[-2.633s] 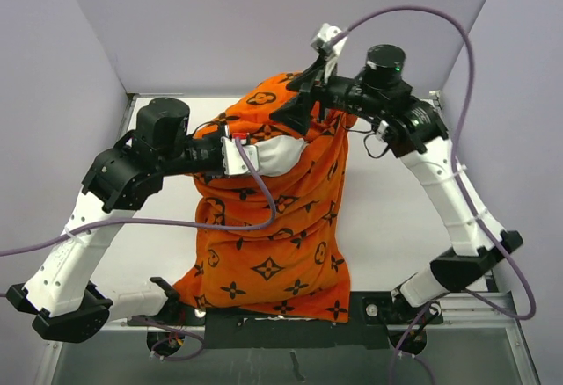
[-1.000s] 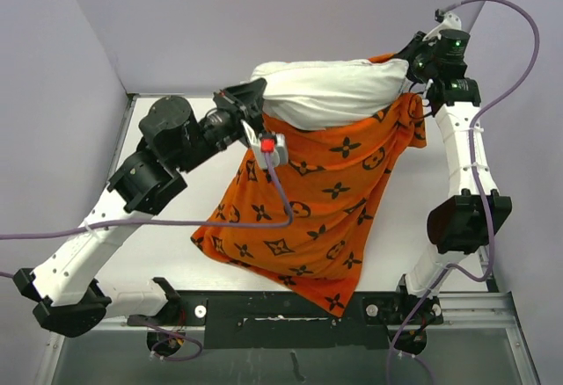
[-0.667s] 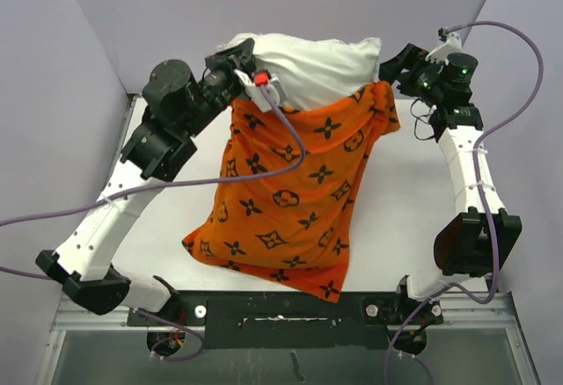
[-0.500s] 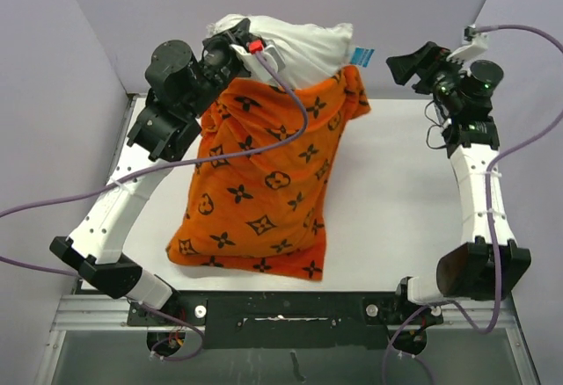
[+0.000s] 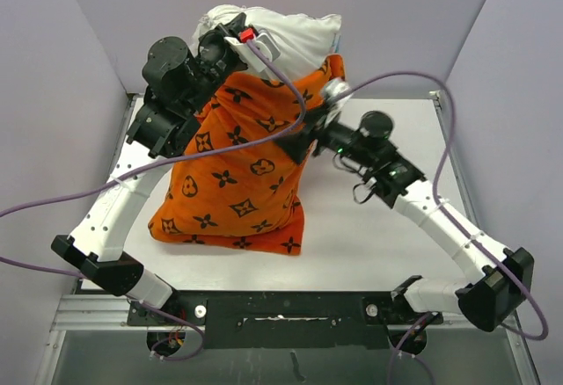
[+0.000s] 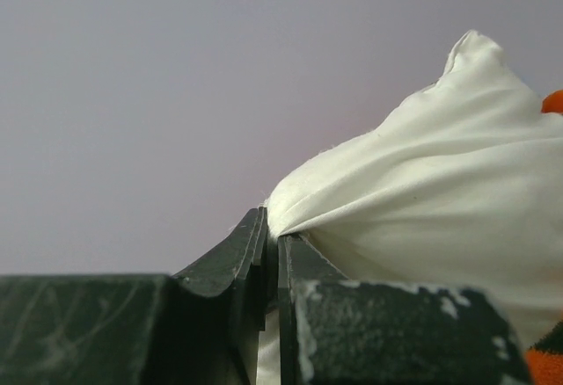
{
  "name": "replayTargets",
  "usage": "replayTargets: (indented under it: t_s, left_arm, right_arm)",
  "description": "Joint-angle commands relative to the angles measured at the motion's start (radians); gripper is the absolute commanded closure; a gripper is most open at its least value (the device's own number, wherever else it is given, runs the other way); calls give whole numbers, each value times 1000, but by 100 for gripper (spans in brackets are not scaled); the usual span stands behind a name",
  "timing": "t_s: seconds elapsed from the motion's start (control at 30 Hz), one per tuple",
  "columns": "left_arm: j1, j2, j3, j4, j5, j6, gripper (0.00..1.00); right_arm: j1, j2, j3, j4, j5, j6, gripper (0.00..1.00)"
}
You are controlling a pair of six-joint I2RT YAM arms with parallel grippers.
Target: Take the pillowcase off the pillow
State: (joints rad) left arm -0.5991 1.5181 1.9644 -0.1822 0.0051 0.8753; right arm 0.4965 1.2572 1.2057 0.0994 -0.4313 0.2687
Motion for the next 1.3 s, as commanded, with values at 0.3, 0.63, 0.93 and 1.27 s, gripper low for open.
replayTargets:
  t_s: [0.3,0.63,0.93,1.27]
  left_arm:
    - [-32,-51,75,172,7,3,100]
    - [-51,-68,76,185,4,13,100]
    - [-24,44,246,204,21,18,100]
    - [-29,238,605,149,42,48,100]
  right_arm:
    - [471,146,-51,190,568,-618,16]
    - [526,263,-51,245,728,-695,96]
    - [662,314,-206,191,727,-592,100]
    - [735,452,-368,244,679,-367,100]
